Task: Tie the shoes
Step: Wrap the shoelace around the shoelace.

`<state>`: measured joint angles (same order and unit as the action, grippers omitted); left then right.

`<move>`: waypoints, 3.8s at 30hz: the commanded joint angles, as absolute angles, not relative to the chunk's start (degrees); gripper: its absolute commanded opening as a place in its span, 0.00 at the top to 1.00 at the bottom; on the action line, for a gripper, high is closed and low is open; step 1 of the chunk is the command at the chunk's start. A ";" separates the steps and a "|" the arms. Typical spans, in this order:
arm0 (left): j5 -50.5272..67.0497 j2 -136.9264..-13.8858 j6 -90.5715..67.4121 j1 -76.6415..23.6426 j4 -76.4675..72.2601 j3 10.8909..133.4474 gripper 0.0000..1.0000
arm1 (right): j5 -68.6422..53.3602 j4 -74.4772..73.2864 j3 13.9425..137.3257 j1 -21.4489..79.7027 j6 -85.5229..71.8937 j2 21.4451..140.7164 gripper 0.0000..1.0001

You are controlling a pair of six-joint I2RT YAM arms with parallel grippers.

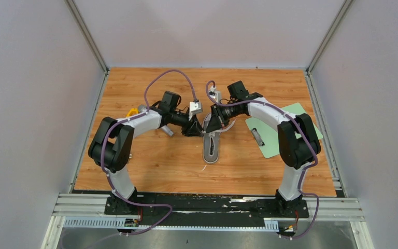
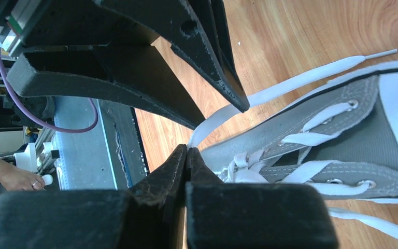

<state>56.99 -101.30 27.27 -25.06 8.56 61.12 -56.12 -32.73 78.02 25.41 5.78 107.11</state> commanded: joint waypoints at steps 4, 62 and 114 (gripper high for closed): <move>59.72 -104.02 29.25 -25.73 10.79 65.20 0.73 | -58.50 -30.24 77.88 25.11 4.66 106.17 1.00; 64.84 -102.51 -8.01 -25.84 -1.58 69.70 0.71 | -61.58 -33.07 83.31 21.95 17.98 104.94 1.00; 28.96 -98.03 -9.02 -32.41 5.86 67.25 0.39 | -43.62 -17.27 88.60 23.00 -22.55 111.42 1.00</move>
